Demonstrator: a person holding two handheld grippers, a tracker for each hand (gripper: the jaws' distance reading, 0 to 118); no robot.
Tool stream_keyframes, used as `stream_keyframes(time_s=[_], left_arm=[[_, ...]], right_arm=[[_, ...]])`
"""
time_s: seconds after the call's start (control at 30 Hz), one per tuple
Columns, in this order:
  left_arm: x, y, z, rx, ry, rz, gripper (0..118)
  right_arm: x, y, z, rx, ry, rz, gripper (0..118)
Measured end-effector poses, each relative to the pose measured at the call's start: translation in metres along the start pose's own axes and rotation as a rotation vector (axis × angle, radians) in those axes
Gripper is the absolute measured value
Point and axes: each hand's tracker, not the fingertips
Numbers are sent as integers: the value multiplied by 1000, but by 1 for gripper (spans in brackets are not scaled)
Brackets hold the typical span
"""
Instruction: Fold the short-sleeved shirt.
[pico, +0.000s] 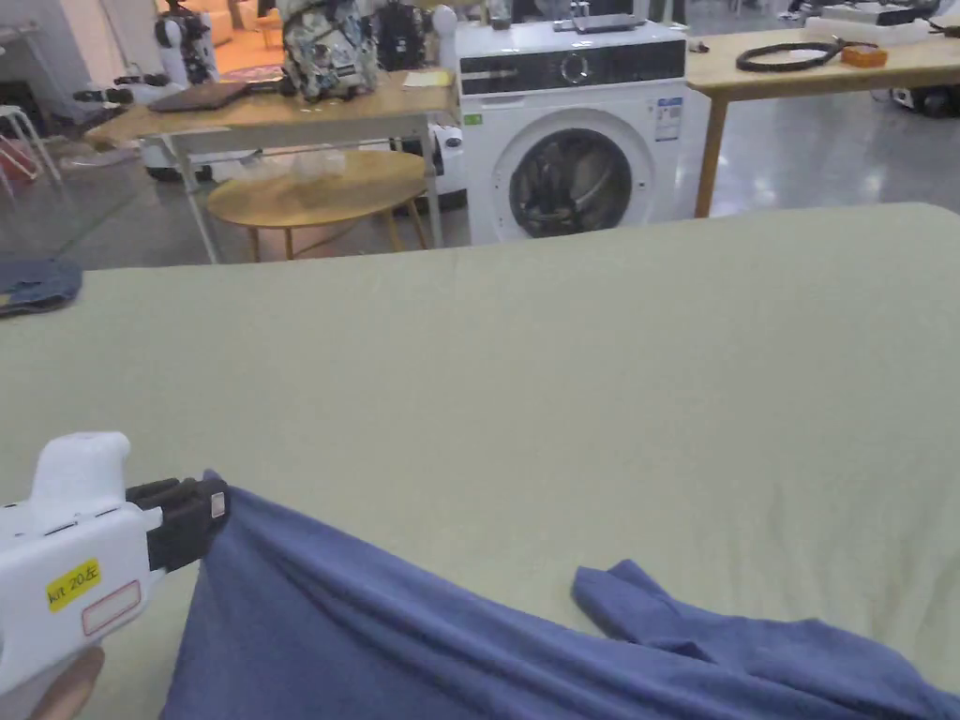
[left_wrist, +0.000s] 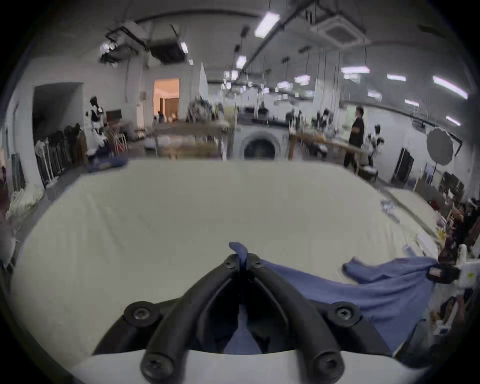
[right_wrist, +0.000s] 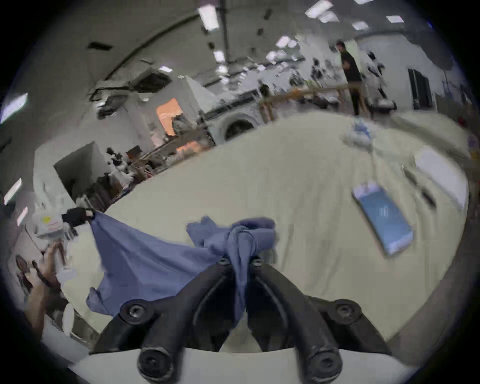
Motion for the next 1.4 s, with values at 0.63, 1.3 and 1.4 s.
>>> stream_keyframes(time_s=[0.63, 1.3, 1.4], left_arm=[[-42, 141, 170, 443, 116, 1, 0], [-59, 233, 49, 421, 137, 35, 0], [-55, 196, 37, 358, 120, 29, 0]], right_arm=[[-108, 248, -23, 323, 271, 267, 5], [-151, 382, -104, 357, 94, 279, 5], [-139, 350, -116, 311, 88, 285, 5]])
